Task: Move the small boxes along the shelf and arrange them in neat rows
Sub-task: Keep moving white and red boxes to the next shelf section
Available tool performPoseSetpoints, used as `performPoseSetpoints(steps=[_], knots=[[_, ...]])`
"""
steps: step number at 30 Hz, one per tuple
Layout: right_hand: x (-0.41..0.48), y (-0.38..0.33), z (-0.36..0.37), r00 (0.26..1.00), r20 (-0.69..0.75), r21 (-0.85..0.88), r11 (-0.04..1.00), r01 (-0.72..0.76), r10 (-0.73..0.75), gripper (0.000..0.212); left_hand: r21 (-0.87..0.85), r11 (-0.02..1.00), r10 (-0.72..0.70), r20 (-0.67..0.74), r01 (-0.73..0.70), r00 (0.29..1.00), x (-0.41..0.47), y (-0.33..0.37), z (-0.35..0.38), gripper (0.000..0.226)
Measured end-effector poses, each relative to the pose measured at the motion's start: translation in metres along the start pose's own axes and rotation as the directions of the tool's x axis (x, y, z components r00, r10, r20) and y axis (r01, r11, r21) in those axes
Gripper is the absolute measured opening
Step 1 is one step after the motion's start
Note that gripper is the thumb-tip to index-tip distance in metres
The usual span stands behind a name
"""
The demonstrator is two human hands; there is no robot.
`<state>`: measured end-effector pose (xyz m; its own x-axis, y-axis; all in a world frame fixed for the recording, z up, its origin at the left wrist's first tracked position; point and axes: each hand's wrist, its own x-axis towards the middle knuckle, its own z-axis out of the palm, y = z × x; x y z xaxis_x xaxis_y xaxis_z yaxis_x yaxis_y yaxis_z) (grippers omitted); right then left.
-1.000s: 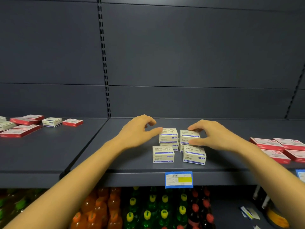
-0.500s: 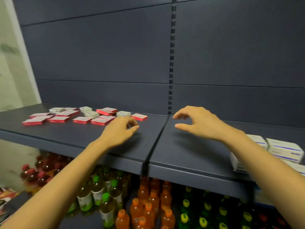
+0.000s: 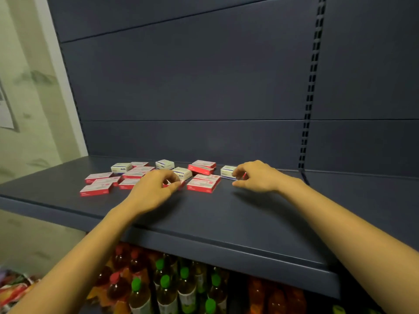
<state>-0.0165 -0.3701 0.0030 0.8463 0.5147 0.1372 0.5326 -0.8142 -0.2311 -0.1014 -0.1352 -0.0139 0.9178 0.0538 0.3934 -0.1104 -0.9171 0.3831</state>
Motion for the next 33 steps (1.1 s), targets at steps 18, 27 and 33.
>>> performPoseSetpoints(steps=[18,27,33], knots=[[0.063,-0.037,0.036,0.98,-0.037,-0.066,0.978,-0.197,0.194,0.029,0.124,0.933,0.293,0.28,-0.337,0.914,0.068,-0.034,0.028,0.046],[0.06,-0.032,0.036,0.988,0.014,-0.041,0.988,-0.15,0.151,0.032,0.157,0.902,0.336,0.333,-0.403,0.881,0.075,-0.038,0.033,0.043],[0.066,-0.036,0.042,0.988,0.051,-0.052,0.988,-0.142,0.145,0.038,0.222,0.853,0.418,0.251,-0.472,0.873,0.059,-0.045,0.015,0.04]])
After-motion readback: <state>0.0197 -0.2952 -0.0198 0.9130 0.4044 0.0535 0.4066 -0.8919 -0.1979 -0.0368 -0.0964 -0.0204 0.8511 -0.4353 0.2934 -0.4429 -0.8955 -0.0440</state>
